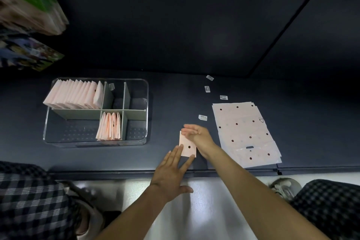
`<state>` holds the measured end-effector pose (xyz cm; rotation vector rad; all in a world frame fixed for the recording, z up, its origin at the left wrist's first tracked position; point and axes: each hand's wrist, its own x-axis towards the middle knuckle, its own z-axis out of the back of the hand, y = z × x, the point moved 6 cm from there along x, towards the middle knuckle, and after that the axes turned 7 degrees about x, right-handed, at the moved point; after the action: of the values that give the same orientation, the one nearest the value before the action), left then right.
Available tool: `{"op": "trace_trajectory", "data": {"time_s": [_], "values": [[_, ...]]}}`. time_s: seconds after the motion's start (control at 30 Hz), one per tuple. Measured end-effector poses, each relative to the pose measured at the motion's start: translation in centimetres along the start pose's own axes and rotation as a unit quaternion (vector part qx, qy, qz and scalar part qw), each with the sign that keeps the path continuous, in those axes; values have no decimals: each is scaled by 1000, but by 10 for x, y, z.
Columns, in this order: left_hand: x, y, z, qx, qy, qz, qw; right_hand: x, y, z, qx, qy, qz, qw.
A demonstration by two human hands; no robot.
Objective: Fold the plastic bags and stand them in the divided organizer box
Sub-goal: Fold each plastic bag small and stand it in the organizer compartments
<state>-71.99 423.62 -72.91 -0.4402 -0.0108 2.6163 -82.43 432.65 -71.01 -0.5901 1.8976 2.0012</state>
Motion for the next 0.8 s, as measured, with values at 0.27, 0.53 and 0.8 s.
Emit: {"op": "trace_trajectory", "data": {"time_s": [0.27, 0.53, 0.8], "values": [[4, 4, 8, -123, -24, 36, 991, 16, 7, 20, -443, -32, 82, 892], [10, 35, 27, -522, -155, 291, 787, -5, -8, 31, -277, -95, 47, 955], [13, 56, 32, -689, -125, 332, 631, -40, -20, 30, 119, -78, 5, 990]]}}
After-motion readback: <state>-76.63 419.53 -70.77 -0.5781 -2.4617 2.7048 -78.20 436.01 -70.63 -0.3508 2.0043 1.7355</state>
